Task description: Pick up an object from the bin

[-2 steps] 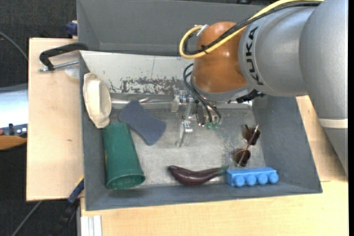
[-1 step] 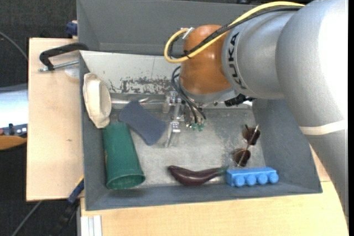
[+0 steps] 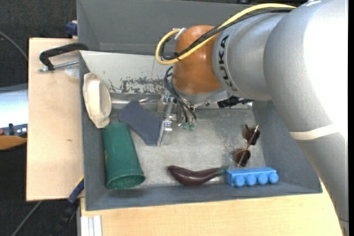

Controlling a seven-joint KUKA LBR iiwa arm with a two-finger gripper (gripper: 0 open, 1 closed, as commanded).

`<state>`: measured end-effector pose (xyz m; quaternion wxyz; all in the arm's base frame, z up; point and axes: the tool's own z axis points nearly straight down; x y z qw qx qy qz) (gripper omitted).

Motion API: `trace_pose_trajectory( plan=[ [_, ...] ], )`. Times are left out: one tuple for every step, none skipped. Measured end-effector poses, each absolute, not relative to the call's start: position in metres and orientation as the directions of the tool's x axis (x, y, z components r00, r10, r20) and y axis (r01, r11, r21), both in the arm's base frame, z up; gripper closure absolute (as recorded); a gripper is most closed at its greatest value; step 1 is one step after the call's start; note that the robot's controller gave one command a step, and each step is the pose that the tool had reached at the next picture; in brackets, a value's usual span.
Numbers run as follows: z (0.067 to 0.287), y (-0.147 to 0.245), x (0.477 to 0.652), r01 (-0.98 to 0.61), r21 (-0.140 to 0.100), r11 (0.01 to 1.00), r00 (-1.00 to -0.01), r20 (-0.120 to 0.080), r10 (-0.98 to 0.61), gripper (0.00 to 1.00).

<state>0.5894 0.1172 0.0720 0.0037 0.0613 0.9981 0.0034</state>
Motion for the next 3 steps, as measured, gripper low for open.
trace_pose_trajectory(
  plan=[
    [0.071,0.110,0.577,0.105,0.005,0.994,-0.994,-0.001,0.105,0.00],
    [0.071,0.123,0.575,0.120,0.010,0.993,-0.993,-0.008,0.120,1.00],
    [0.071,0.123,0.575,0.121,0.010,0.993,-0.993,-0.008,0.121,1.00]
  ],
)
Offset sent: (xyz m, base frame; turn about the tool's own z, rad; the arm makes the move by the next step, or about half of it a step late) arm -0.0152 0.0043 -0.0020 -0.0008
